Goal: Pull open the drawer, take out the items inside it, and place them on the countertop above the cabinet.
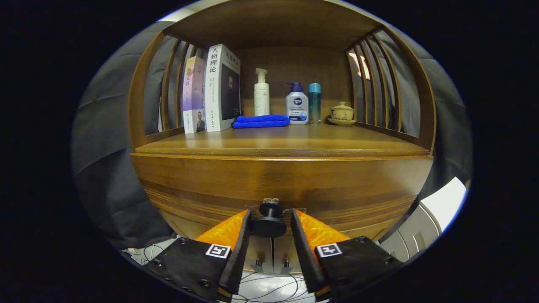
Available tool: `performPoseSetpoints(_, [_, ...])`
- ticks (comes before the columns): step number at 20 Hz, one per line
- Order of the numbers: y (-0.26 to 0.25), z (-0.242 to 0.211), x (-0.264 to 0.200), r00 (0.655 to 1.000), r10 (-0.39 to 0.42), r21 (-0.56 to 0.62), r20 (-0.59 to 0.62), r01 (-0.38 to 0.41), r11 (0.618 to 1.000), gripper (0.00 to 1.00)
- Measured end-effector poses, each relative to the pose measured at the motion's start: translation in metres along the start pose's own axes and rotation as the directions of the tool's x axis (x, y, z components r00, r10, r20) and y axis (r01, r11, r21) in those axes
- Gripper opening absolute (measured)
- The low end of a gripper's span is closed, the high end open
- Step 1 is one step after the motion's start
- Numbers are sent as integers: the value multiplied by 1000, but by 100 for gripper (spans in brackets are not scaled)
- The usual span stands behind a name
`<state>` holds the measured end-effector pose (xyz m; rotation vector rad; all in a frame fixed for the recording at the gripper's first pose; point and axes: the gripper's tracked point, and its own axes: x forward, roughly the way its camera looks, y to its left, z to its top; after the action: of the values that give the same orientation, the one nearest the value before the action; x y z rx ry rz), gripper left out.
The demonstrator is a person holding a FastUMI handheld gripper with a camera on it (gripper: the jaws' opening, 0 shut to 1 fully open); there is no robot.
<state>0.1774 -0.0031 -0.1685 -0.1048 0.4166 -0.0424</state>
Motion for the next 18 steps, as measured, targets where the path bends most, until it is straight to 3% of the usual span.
performPoseSetpoints(6, [0,-2,-1,1000,-7,-67,-15,6,998,26])
performPoseSetpoints(10, [-1,-3,-6,1000,-5,-58,-25,4,998,26])
performPoseSetpoints(18, [-1,-22,-58,999,32,-56,-16,-32,998,26])
